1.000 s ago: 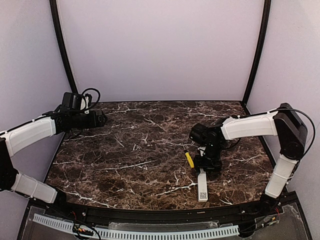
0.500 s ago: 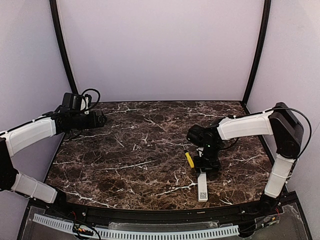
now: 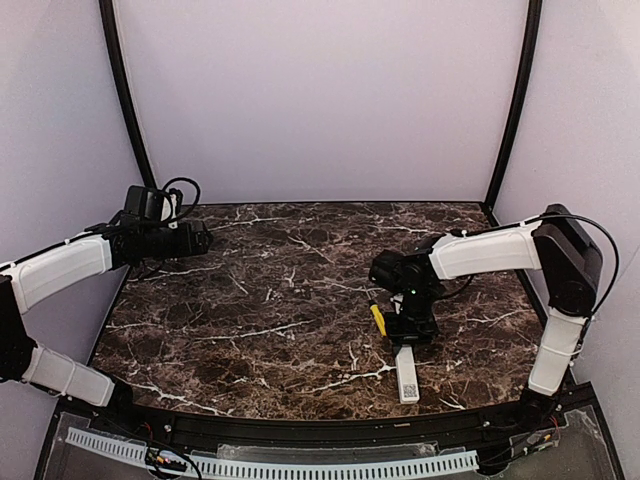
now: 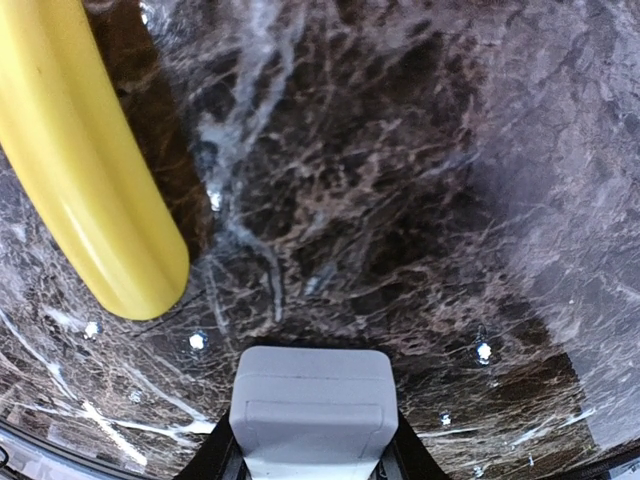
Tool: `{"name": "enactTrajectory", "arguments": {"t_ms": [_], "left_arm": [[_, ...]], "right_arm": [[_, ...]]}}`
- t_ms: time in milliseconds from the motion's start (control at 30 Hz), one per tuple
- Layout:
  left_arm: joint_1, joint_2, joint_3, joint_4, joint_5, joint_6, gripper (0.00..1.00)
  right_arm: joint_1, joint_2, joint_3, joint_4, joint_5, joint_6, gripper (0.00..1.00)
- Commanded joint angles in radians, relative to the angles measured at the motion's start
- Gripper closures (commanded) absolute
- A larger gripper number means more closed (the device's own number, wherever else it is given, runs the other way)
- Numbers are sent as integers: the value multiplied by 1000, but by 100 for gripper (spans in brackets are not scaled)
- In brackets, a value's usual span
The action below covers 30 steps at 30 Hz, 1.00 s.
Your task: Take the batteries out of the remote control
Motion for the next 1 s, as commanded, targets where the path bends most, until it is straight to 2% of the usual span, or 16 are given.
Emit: {"name": "enactTrajectory", "arguments": {"t_ms": [0, 33, 333, 567, 767, 967], "left_arm": [[-5, -1, -18, -2, -9, 11, 7], [-4, 0, -17, -3, -8, 11, 7], [-4, -7, -12, -11, 12, 9, 7], [-9, -16, -7, -5, 90, 11, 8], [-49, -45, -21, 49, 139, 40, 9], [-80, -66, -37, 114, 203, 48, 10]], "right_arm": [[11, 8, 4, -15, 51, 24, 96], [10, 0, 4, -16, 57, 29, 100], [-30, -88, 65, -41, 178, 41, 100], [-51, -133, 217, -37, 311, 60, 100], [-63, -120, 341, -26, 360, 147, 100], [-79, -138, 377, 54, 327, 296, 100]]}}
